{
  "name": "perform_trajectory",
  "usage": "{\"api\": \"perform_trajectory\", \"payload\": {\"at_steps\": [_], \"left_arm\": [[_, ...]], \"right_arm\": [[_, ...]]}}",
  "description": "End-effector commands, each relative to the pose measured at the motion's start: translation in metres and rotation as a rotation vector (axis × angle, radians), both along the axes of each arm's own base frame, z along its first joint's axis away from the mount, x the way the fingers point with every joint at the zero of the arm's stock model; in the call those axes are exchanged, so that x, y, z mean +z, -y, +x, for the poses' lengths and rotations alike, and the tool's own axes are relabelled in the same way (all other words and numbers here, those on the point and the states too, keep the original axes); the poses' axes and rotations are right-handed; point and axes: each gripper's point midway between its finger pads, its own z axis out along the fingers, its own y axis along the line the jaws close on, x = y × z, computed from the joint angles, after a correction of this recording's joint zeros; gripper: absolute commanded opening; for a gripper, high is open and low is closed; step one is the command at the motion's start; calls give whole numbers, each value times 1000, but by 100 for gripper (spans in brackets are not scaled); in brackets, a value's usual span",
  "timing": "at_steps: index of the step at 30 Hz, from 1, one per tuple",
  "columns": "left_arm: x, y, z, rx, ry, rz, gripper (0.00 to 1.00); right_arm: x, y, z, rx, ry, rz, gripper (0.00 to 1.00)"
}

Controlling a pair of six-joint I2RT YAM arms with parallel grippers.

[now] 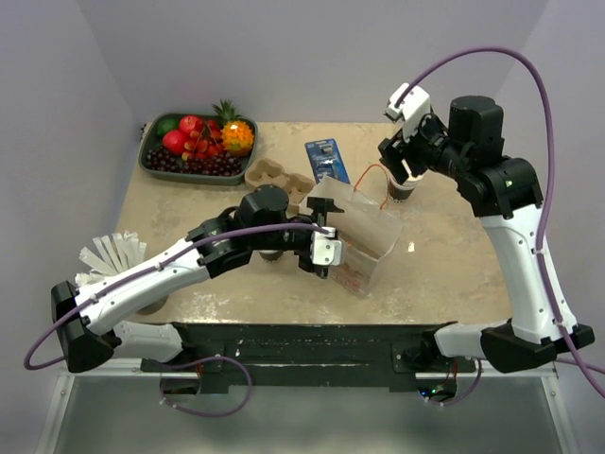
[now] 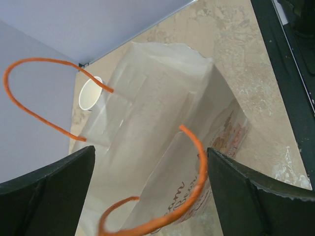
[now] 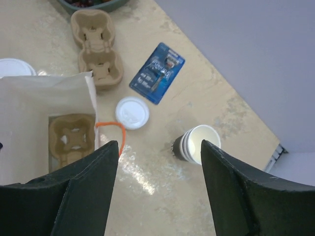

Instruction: Pack the takeout coffee

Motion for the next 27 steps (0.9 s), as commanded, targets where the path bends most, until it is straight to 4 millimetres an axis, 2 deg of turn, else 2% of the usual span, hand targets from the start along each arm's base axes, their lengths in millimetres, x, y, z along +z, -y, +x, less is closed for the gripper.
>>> {"api": "perform_trajectory", "payload": {"at_steps": [1,2,4,9,13,14,18,20,21,22,24,25,27], "left_arm": [[49,-7,-2,17,72,-114,99],[49,-7,-2,15,77,-111,99],[51,-8,-3,8,87,-114,99],[42,-6,1,-1,112,-81,94],[32,1,1,-31,110,-58,88],[29,4,1,-36,102,-53,85],[25,11,-3,-78,71,-38,75],[20,13,-5,-95,65,-22,65],[19,13,-6,-102,63,-16,61],[16,13,-6,-107,62,-6,51],[15,15,-6,-114,58,2,43],[14,14,-7,-119,57,11,32],[12,14,-9,-130,47,14,18]], "right_arm": [[-32,-9,-24,69,-146,36,72],[-45,-10,-27,80,-179,30,74],[-56,-14,-32,105,-226,26,75],[-64,-23,-37,155,-290,46,76],[-95,-23,-45,179,-395,9,76],[-108,-22,-48,183,-427,-4,76],[-134,-25,-51,209,-503,-21,75],[-138,-26,-50,217,-517,-27,71],[-138,-28,-50,226,-515,-24,65],[-136,-29,-49,232,-509,-23,62],[-135,-30,-47,242,-504,-21,51],[-133,-33,-48,256,-502,-12,46],[-133,-35,-50,284,-499,-12,28]]}}
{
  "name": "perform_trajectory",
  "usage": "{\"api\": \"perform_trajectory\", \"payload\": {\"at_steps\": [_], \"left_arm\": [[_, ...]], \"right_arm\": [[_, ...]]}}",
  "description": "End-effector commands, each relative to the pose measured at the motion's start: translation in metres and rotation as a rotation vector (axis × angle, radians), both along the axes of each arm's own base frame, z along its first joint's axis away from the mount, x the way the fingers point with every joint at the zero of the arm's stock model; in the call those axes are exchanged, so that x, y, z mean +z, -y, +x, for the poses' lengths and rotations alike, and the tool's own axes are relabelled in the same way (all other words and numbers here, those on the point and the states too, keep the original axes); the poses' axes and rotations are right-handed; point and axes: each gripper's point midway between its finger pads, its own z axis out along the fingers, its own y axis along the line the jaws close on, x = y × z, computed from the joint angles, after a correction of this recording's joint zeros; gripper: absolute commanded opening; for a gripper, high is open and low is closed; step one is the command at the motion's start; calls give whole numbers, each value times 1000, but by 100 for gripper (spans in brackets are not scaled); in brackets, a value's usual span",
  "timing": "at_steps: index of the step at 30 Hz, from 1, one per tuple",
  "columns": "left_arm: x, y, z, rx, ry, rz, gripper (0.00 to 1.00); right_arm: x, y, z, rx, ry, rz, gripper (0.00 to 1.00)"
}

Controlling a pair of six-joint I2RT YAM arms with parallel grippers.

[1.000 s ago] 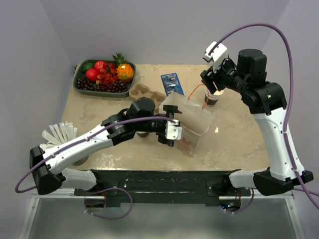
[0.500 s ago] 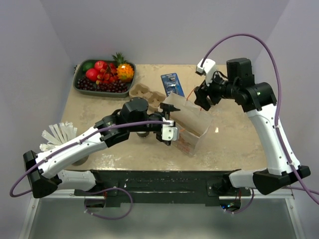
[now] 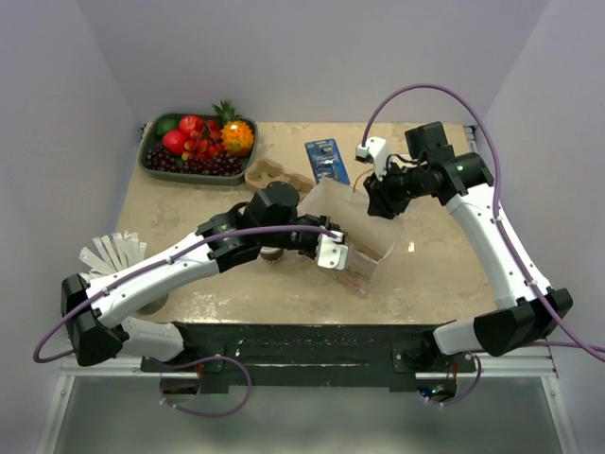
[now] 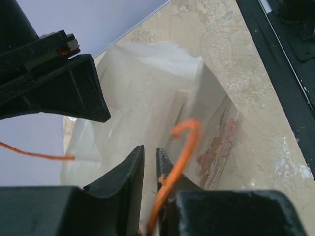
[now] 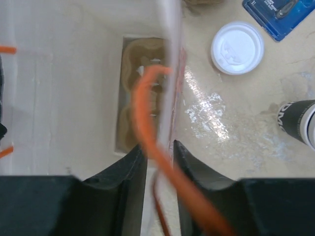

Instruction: Pack the takeout coffee

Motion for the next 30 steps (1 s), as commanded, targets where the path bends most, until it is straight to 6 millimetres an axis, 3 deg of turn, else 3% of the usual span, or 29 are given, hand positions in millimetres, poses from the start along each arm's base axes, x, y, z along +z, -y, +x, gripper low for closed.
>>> {"api": "perform_trajectory", "payload": {"at_steps": [1,2,3,6,7,9,11,13,14,15,16,18,21,24,26,30], "left_arm": [[18,4,-8,-61,18,-25,5],[17,3,-11,-75,11,-23,0],[17,3,-13,-83,10,-25,0],[19,2,-23,-116,-14,-29,0],[15,0,-27,-121,-49,-20,0],[-3,-4,-45,-173,-119,6,0],[-27,-10,-65,-207,-207,35,0],[-29,-9,-71,-206,-240,-9,0],[-44,-12,-75,-206,-265,3,0],[-46,-11,-76,-203,-268,-8,0],[-43,-10,-77,-201,-269,-34,0],[-55,-13,-82,-196,-301,-27,0],[-61,-16,-90,-195,-345,-40,0],[-44,-13,-88,-184,-331,-75,0],[-18,-8,-80,-167,-293,-127,0],[20,1,-75,-180,-244,-191,0]], "right_arm": [[18,-10,-6,71,45,65,21],[22,-10,-5,71,60,64,5],[26,-9,-2,65,77,63,0],[53,-5,4,71,183,47,0],[66,-4,1,76,220,50,0],[72,-8,-9,115,259,45,0],[69,-11,-27,148,290,47,0],[52,-22,-43,195,290,33,0],[55,-22,-53,205,323,41,0],[51,-26,-58,225,328,42,0],[41,-26,-62,232,305,35,0],[36,-22,-68,232,285,23,0],[37,-22,-71,242,281,22,0],[51,-25,-66,232,292,34,0],[65,-24,-59,213,328,32,0],[58,-22,-52,200,300,-6,0]]}}
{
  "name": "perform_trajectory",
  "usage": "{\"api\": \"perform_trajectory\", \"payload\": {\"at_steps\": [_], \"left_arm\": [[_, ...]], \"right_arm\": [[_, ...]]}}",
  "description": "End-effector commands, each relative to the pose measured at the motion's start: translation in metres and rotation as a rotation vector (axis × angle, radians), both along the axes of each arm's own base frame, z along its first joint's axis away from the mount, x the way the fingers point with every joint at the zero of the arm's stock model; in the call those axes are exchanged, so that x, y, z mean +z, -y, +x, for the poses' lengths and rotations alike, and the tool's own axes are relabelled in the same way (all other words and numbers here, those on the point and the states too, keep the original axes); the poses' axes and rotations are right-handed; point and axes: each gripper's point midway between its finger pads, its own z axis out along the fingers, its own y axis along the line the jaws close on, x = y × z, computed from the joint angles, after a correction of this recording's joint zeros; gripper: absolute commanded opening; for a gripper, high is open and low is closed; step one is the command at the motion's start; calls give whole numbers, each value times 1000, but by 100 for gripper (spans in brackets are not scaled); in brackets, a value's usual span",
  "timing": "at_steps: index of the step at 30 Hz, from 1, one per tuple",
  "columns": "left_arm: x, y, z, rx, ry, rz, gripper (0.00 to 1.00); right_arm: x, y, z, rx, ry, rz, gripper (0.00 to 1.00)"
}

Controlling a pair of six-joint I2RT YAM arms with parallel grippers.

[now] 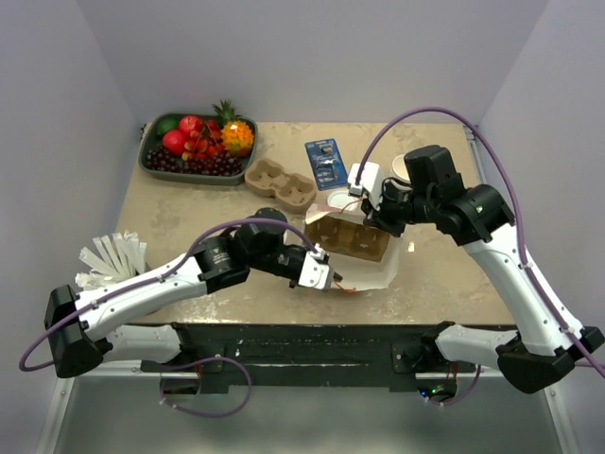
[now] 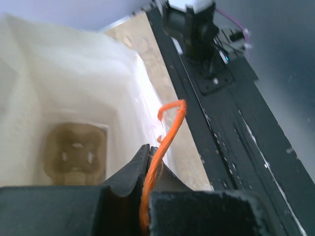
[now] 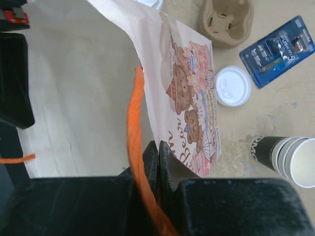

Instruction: Pack the takeout coffee

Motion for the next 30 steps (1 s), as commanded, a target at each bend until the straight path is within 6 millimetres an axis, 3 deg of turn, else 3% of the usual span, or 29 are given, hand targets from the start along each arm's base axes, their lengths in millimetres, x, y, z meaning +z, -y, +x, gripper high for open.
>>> {"api": "perform_trajectory", "payload": {"at_steps": [1,7,11,12,15,18,20,23,24,29,30], "left_arm": [[85,20,7,0,77,-197,0],[112,28,16,14,106,-222,22],[113,26,21,36,135,-198,48],[110,23,22,40,144,-182,59],[106,15,26,74,163,-151,78],[97,0,30,92,187,-85,92],[90,-12,33,93,194,-39,94],[76,-45,50,141,183,41,94],[69,-62,60,176,186,81,95],[52,-103,88,221,211,228,97],[44,-116,101,237,202,276,97]], "right_arm": [[16,3,8,-25,56,2,0],[-5,10,18,-55,-24,-32,0],[-5,25,36,-93,-49,-19,0],[-3,26,39,-93,-38,-22,0],[-7,26,45,-96,-37,-31,0],[-21,25,49,-96,-70,-49,0],[-26,25,52,-99,-77,-56,0],[-27,24,54,-98,-82,-53,0],[-28,23,56,-96,-89,-53,0],[-23,17,59,-81,-95,-21,0],[-22,15,60,-75,-90,-18,0]]}}
